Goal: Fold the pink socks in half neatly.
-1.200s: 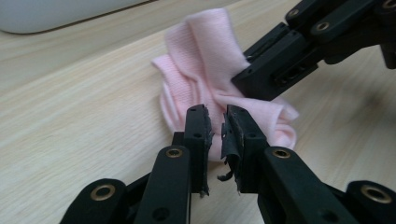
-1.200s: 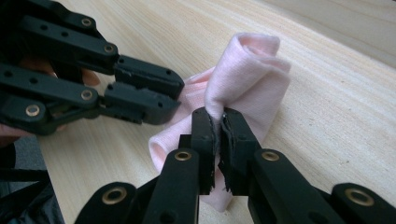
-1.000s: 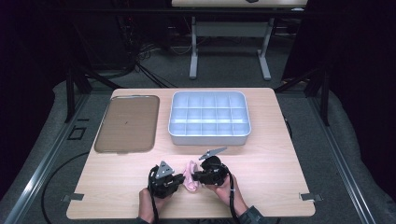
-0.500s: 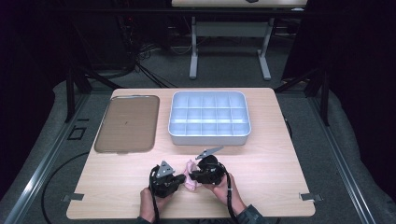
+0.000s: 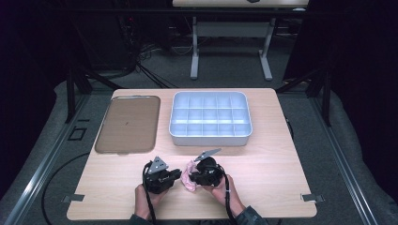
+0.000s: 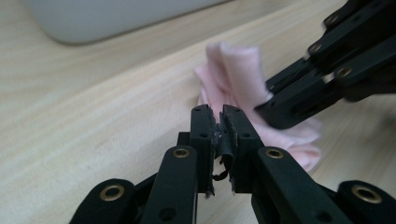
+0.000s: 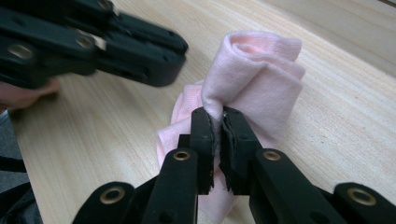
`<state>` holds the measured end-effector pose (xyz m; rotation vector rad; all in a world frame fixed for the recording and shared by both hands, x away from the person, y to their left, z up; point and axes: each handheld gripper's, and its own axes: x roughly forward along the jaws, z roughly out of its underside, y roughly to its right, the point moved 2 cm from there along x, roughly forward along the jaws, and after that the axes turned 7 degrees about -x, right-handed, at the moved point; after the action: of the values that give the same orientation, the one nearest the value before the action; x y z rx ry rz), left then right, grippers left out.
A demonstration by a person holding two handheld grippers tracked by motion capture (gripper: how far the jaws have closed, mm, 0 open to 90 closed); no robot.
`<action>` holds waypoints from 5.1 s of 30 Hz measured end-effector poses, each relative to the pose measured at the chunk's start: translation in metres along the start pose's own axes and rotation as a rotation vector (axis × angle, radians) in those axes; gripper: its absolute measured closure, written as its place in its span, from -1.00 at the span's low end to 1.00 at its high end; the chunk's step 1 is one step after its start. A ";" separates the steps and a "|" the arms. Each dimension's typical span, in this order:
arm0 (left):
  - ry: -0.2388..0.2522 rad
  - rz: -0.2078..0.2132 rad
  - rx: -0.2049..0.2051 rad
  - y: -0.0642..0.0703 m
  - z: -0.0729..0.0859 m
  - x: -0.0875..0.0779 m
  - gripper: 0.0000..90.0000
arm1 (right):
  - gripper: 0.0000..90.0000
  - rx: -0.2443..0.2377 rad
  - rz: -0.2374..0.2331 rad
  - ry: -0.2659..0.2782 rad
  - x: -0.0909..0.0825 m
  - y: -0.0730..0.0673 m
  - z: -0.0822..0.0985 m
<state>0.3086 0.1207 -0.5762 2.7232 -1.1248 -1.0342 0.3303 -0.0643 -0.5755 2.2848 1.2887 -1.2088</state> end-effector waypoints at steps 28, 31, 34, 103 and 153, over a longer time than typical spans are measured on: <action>-0.108 -0.034 0.134 0.009 -0.028 0.043 1.00 | 0.86 -0.033 0.044 -0.012 0.002 -0.007 -0.002; -0.107 -0.052 0.148 0.010 -0.027 0.044 1.00 | 0.84 -0.032 0.044 0.003 0.002 -0.008 -0.002; -0.102 -0.059 0.147 0.010 -0.027 0.044 1.00 | 0.75 -0.040 0.032 0.009 -0.001 -0.008 -0.001; -0.112 -0.028 0.057 0.008 -0.024 0.050 1.00 | 0.59 -0.050 -0.073 0.030 -0.022 -0.003 0.002; -0.075 0.028 -0.035 -0.006 -0.024 0.047 0.81 | 0.70 0.109 -0.053 -0.118 0.003 0.022 -0.005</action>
<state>0.3506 0.0895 -0.5862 2.6550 -1.1401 -1.1500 0.3510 -0.0725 -0.5786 2.2272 1.2769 -1.4424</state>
